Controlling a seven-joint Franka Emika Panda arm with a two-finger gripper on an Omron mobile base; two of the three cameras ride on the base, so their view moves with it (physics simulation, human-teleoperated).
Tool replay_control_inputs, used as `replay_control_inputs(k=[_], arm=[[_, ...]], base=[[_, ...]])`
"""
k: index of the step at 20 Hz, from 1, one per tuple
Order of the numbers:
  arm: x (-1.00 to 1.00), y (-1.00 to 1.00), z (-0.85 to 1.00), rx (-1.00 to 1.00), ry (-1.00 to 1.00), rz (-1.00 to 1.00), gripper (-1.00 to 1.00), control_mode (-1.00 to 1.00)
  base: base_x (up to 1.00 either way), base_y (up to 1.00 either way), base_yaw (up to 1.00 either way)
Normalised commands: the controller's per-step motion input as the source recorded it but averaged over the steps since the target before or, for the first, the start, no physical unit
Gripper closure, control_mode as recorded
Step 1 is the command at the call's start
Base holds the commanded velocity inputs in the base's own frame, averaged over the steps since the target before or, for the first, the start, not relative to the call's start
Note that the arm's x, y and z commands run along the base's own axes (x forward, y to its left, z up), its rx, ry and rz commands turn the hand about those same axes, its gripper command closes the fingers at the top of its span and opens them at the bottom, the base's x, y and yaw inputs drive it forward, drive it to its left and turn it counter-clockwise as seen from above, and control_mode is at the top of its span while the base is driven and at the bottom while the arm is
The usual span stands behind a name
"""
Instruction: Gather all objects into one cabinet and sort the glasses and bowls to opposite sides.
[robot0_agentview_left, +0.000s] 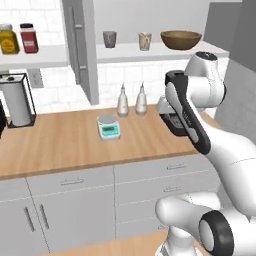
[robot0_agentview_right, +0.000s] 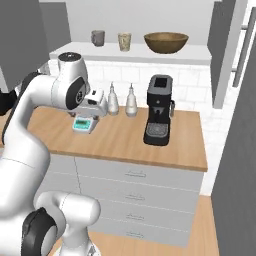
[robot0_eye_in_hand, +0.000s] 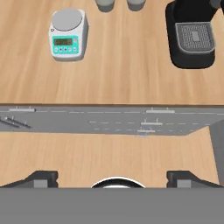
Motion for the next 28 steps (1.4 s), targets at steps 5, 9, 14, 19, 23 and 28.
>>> replay_control_inputs(k=[5,9,14,19,23,28], arm=[[0.0,0.0,0.0,0.0,0.0,0.0,-1.0,1.0],[0.0,0.0,0.0,0.0,0.0,0.0,-1.0,1.0],[0.0,0.0,0.0,0.0,0.0,0.0,-1.0,1.0],[0.0,0.0,0.0,0.0,0.0,0.0,-1.0,1.0],[0.0,0.0,0.0,0.0,0.0,0.0,-1.0,1.0],[0.0,0.0,0.0,0.0,0.0,0.0,-1.0,1.0]], base=[[-0.74,0.73,-0.03],[-0.85,0.65,-0.01],[-0.66,0.79,0.0],[-0.35,1.0,0.0],[-0.28,1.0,0.0],[-0.3,1.0,0.0]])
